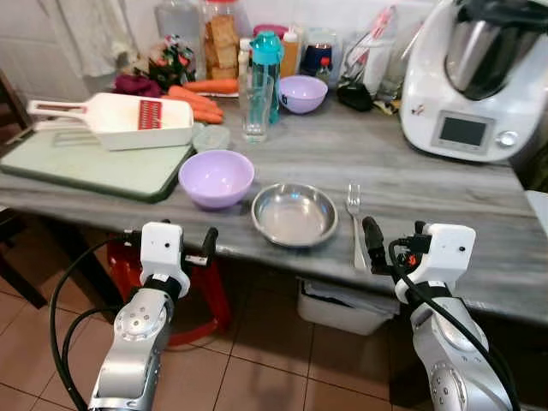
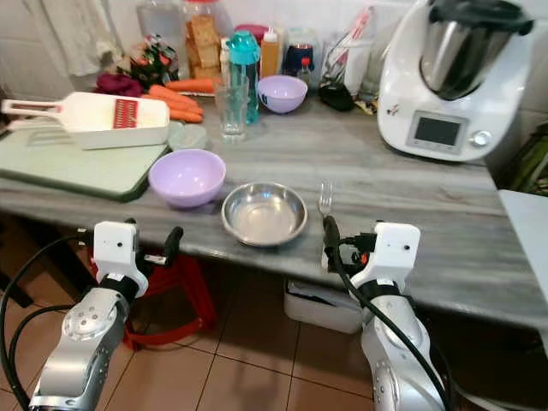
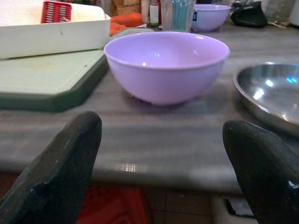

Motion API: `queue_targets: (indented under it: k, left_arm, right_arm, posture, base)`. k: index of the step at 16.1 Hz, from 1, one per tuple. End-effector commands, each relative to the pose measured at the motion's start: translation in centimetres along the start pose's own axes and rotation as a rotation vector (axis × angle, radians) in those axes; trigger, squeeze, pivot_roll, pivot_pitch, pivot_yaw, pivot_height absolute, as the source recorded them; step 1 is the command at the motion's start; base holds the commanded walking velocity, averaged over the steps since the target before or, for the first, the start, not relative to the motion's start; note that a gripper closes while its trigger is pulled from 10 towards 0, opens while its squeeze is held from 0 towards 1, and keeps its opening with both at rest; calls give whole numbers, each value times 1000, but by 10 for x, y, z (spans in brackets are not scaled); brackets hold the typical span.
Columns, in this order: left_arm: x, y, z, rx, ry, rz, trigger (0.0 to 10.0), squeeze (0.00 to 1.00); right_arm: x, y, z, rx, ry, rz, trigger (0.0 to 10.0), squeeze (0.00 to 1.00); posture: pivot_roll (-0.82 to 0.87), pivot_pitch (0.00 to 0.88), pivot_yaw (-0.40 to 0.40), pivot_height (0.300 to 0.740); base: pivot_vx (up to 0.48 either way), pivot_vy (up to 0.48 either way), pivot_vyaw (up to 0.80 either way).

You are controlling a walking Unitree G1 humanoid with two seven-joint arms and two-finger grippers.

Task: Setting the table

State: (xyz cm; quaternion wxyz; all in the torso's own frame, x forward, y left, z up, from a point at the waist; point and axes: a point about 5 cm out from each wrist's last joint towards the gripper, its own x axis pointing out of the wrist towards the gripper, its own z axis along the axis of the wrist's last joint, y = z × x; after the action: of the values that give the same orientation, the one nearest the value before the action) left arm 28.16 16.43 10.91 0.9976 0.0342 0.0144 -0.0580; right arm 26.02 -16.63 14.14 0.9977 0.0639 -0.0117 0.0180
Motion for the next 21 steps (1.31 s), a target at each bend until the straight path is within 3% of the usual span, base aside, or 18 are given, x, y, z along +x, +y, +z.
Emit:
queue_targets:
  k: [1, 11, 14, 21]
  left_arm:
    - [0, -5, -2, 3, 10, -21, 10000, 0]
    - [3, -6, 0, 12, -4, -48, 10000, 0]
    - [3, -7, 5, -4, -43, -111, 10000, 0]
    - [4, -13, 7, -6, -56, -145, 10000, 0]
  right_arm:
    - [0, -6, -2, 12, 14, -23, 10000, 0]
    - [2, -6, -7, -6, 26, -46, 10000, 0]
    - [2, -6, -7, 3, 24, -45, 10000, 0]
    - [6, -4, -7, 9, 28, -33, 10000, 0]
  posture:
    - [-33, 0, -23, 740]
    - [-28, 0, -14, 740]
    - [-28, 0, -14, 740]
    - [-32, 0, -15, 740]
  base:
    - [-337, 0, 0]
    - [-335, 0, 0]
    - [0, 0, 0]
    - [0, -44, 0]
